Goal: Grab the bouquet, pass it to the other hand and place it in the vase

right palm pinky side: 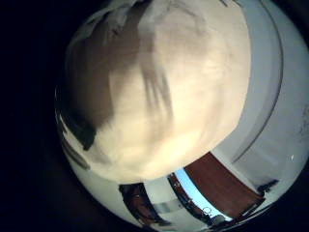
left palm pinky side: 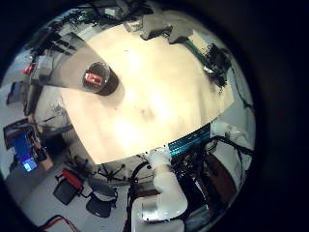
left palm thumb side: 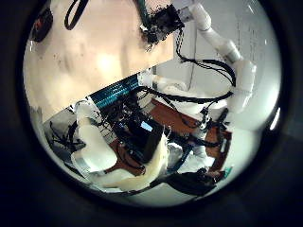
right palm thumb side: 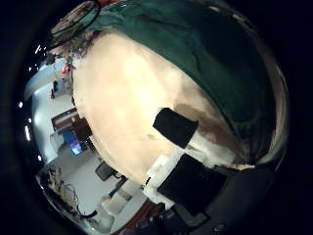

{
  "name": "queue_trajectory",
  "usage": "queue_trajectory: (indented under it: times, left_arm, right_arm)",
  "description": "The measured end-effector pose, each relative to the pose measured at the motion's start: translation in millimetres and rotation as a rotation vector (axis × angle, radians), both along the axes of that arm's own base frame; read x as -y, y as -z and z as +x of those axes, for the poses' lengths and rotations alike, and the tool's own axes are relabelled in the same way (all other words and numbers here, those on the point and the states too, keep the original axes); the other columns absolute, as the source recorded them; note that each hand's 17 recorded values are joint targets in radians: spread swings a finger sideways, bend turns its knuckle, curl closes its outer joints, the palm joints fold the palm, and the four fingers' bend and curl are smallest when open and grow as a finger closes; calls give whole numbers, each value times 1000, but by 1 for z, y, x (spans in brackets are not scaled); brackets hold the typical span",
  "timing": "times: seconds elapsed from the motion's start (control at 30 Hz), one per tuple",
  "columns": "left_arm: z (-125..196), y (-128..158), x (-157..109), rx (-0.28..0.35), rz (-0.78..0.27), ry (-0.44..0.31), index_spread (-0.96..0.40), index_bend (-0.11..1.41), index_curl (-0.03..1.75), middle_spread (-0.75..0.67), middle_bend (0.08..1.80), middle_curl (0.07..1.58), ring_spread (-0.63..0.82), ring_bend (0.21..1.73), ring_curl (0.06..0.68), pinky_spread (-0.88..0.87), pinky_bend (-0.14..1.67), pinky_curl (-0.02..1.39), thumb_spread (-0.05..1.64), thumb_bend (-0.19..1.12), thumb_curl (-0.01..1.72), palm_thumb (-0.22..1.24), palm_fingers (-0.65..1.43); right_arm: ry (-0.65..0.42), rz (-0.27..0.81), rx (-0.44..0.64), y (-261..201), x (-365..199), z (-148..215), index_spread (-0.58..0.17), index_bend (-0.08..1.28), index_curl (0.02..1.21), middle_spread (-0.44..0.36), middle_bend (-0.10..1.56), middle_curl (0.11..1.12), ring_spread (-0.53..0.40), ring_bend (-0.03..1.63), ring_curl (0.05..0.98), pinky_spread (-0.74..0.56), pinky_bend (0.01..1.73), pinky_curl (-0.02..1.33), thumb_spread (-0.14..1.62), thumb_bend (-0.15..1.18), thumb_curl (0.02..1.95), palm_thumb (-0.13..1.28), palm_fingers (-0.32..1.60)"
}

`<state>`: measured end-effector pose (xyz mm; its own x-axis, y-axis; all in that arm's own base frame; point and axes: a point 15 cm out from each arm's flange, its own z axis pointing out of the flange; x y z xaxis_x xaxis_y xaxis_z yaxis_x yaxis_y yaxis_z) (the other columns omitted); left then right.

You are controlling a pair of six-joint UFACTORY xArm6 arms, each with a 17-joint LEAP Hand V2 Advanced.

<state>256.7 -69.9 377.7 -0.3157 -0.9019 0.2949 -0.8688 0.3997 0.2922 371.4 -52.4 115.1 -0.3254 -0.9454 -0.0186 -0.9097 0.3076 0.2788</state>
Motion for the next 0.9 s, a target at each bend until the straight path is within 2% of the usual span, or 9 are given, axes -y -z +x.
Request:
queue_trajectory:
  times: [0.07, 0.23, 0.33, 0.47, 0.6, 0.63, 0.7, 0.9]
  left_arm:
    - [0, -1, -1, 3, 1, -1, 7, 175, 335, 400, 187, 295, 595, 443, 210, 574, 196, 315, 1111, -22, 280, 174, 12]
    - [-1, -1, -1, 3, 3, -2, 7, 175, 336, 401, 188, 295, 599, 442, 210, 574, 197, 313, 1114, -21, 282, 175, 11]
    - [-2, -1, -1, 1, 4, -2, 7, 175, 336, 401, 188, 296, 600, 440, 211, 574, 198, 312, 1114, -21, 282, 175, 12]
    - [-3, -1, -1, 1, 4, -1, 9, 175, 336, 401, 187, 296, 601, 439, 212, 574, 198, 312, 1114, -21, 283, 175, 12]
    - [-3, -1, -3, 3, 5, -6, 11, 174, 336, 400, 189, 298, 601, 437, 212, 574, 197, 311, 1114, -21, 283, 175, 13]
    - [-3, -2, -3, 5, 5, -6, 11, 174, 336, 400, 189, 298, 602, 436, 212, 574, 197, 311, 1114, -21, 283, 175, 13]
    - [-3, -3, -4, 9, 5, -11, 12, 174, 336, 400, 189, 299, 602, 436, 213, 574, 197, 311, 1114, -21, 283, 175, 13]
    - [-3, -7, -6, 23, 1, -22, 12, 176, 338, 400, 186, 299, 598, 435, 213, 574, 196, 309, 1122, -20, 282, 178, 16]
  right_arm:
    - [-3, -26, -5, 0, 4, -1, -264, 251, 511, -67, 654, 506, -189, 1130, 271, -62, 898, -8, 1068, -8, 401, 540, 673]
    - [-8, -65, -13, 0, 12, -3, -356, 241, 534, -146, 732, 553, -237, 1200, 317, -314, 1090, 46, 1051, -3, 432, 658, 1104]
    - [-20, -67, -10, -1, 8, -1, -400, 404, 634, -168, 839, 611, -229, 1214, 363, -371, 1178, 116, 1033, 3, 458, 741, 1286]
    - [-23, -72, 21, -9, 8, 5, -425, 640, 766, -181, 1002, 685, -218, 1281, 415, -335, 1314, 203, 1007, 10, 494, 845, 1313]
    - [-1, -82, 138, -43, 18, 22, -400, 866, 871, -174, 1154, 746, -212, 1354, 468, -280, 1413, 270, 971, 69, 563, 1016, 1288]
    - [20, -86, 160, -53, 26, 23, -391, 900, 890, -168, 1183, 755, -211, 1371, 481, -271, 1432, 284, 967, 101, 586, 1076, 1272]
    - [39, -90, 193, -74, 38, 23, -373, 953, 914, -157, 1230, 768, -204, 1405, 505, -254, 1455, 307, 949, 106, 620, 1103, 1241]
    - [10, -38, 250, -139, 29, 21, -323, 1043, 948, -133, 1301, 779, -191, 1452, 555, -219, 1500, 367, 915, 98, 702, 1129, 1182]
